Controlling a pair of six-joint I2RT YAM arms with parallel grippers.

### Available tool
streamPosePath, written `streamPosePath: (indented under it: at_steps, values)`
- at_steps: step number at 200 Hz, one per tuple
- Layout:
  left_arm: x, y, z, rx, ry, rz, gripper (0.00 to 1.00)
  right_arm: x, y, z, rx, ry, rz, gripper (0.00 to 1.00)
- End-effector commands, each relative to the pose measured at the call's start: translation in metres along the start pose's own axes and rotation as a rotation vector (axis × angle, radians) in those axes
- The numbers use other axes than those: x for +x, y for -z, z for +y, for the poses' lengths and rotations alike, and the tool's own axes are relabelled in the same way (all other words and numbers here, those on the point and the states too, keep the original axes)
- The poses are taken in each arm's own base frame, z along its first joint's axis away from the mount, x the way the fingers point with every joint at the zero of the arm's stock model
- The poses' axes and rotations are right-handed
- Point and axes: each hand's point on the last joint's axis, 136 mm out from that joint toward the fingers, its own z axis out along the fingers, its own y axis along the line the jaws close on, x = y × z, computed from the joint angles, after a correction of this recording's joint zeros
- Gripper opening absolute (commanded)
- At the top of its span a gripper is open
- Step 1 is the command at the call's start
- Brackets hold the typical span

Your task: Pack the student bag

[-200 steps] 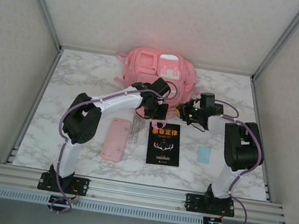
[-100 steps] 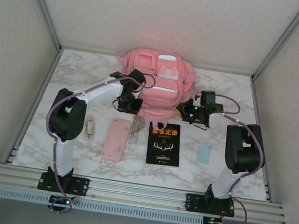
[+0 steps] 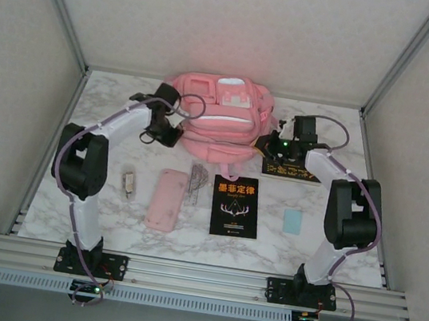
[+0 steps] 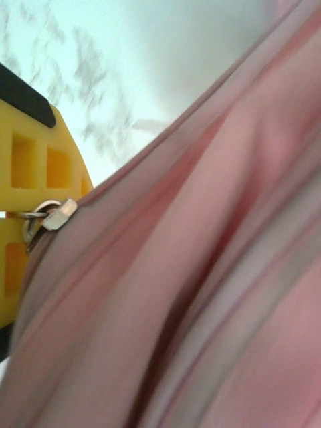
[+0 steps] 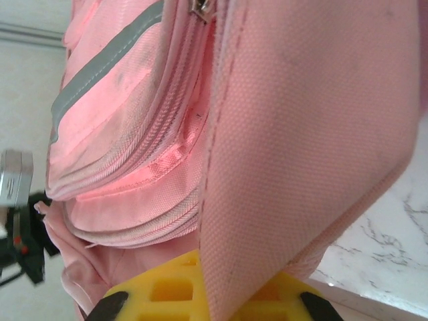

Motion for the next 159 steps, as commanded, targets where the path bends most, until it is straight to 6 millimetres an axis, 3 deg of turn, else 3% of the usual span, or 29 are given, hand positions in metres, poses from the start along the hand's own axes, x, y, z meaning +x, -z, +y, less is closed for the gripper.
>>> streamPosePath:
  at_steps: [1,21,55,88,109,117,136,138,144,159]
  values:
    - [-0.003,-0.008,0.075,-0.133,0.005,-0.007,0.0,-0.031,0.013,-0.003,0.022,0.1,-0.079,0.0]
    - [-0.02,-0.012,0.106,-0.184,0.037,-0.066,0.0,-0.031,0.014,-0.004,0.03,0.11,-0.071,0.0]
    - [-0.041,-0.026,0.128,-0.151,0.099,-0.085,0.0,-0.034,0.014,0.002,0.014,0.118,-0.08,0.0]
    - [-0.043,-0.04,0.165,-0.322,0.222,-0.027,0.03,-0.035,0.01,0.008,-0.018,0.105,-0.075,0.0]
    - [-0.045,-0.039,0.17,-0.354,0.313,-0.042,0.07,-0.032,0.002,0.013,-0.034,0.104,-0.064,0.0]
    - [-0.045,-0.036,0.17,-0.353,0.351,-0.054,0.15,-0.032,-0.001,0.015,-0.044,0.099,-0.063,0.0]
    - [-0.046,-0.024,0.162,-0.319,0.433,-0.088,0.48,-0.034,-0.009,0.022,-0.07,0.08,-0.067,0.0]
    - [-0.046,-0.021,0.161,-0.316,0.442,-0.091,0.52,-0.034,-0.01,0.024,-0.075,0.077,-0.069,0.0]
    - [-0.045,-0.016,0.158,-0.306,0.465,-0.099,0.81,-0.035,-0.011,0.026,-0.081,0.072,-0.071,0.0]
    - [-0.043,0.004,0.149,-0.281,0.535,-0.139,0.99,-0.037,-0.018,0.031,-0.094,0.048,-0.075,0.0]
